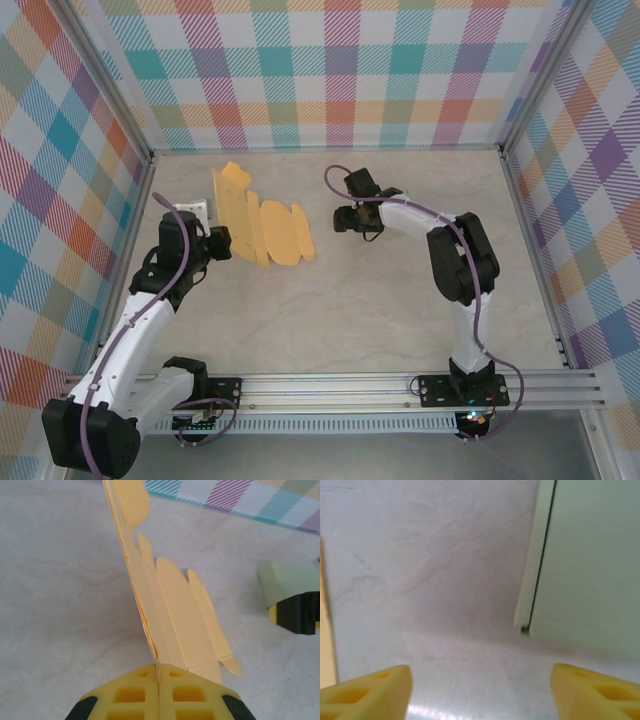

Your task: Fold the paper box

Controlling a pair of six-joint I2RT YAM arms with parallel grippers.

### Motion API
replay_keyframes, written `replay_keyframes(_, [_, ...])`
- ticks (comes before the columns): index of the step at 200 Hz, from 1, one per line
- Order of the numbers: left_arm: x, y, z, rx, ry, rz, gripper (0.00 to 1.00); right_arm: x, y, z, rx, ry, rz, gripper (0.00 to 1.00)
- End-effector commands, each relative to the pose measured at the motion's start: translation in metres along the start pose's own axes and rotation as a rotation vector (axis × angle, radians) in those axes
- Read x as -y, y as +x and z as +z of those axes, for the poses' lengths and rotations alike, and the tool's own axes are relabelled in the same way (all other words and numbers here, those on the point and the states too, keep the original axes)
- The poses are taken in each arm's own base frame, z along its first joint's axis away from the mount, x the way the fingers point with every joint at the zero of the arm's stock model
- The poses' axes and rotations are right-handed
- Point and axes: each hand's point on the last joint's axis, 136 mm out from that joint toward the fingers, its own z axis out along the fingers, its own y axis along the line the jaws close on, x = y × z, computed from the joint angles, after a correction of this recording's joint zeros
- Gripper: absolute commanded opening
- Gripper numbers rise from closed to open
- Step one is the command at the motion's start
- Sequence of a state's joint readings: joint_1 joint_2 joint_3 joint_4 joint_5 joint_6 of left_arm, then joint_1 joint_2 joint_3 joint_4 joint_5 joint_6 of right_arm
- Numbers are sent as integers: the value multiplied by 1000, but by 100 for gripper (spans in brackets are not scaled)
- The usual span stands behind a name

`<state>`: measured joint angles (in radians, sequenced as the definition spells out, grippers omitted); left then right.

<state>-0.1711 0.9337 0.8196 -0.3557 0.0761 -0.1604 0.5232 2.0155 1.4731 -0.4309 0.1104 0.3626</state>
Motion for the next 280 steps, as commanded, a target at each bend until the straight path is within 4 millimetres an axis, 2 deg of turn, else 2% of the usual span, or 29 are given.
replay_keyframes(1, [34, -29, -24, 41, 137, 153, 0, -20, -16, -52, 103, -111, -25, 80])
replay_keyframes(8, [43, -34, -30, 39, 175, 188, 0, -20, -17, -63, 128, -125, -33, 83])
replay_keyframes(11, [47, -36, -32, 36, 188, 203, 0, -21, -17, -66, 137, -131, -37, 88])
replay_keyframes(17, [54, -39, -37, 31, 221, 236, 0, -22, -18, -77, 161, -142, -45, 91])
replay_keyframes(20, [58, -40, -39, 25, 236, 249, 0, -21, -18, -81, 171, -147, -48, 98])
replay_keyframes(27, [67, -41, -45, 13, 276, 288, 0, -23, -19, -91, 199, -163, -67, 100])
replay_keyframes(58, [100, -48, -70, -1, 432, 442, 0, -30, -22, -129, 322, -229, -159, 100])
replay_keyframes(86, [118, -50, -88, 16, 534, 548, 0, -37, -20, -165, 399, -292, -215, 100])
replay_keyframes(108, [131, -48, -95, 15, 624, 612, 0, -45, -14, -197, 489, -369, -262, 100])
replay_keyframes(130, [142, -41, -100, -22, 700, 666, 0, -43, -7, -223, 558, -390, -284, 100])
replay_keyframes(166, [145, -34, -96, -41, 730, 734, 0, -39, 1, -246, 611, -384, -344, 100])
replay_keyframes(190, [147, -31, -97, -38, 756, 763, 0, -38, 3, -253, 638, -381, -373, 95])
replay_keyframes(210, [147, -29, -97, -31, 760, 779, 0, -47, 7, -258, 656, -435, -406, 80])
replay_keyframes(247, [145, -32, -84, -50, 733, 736, 0, -57, 11, -258, 652, -508, -423, 34])
replay_keyframes(280, [141, -31, -74, -83, 706, 706, 0, -59, 17, -248, 626, -531, -411, 1])
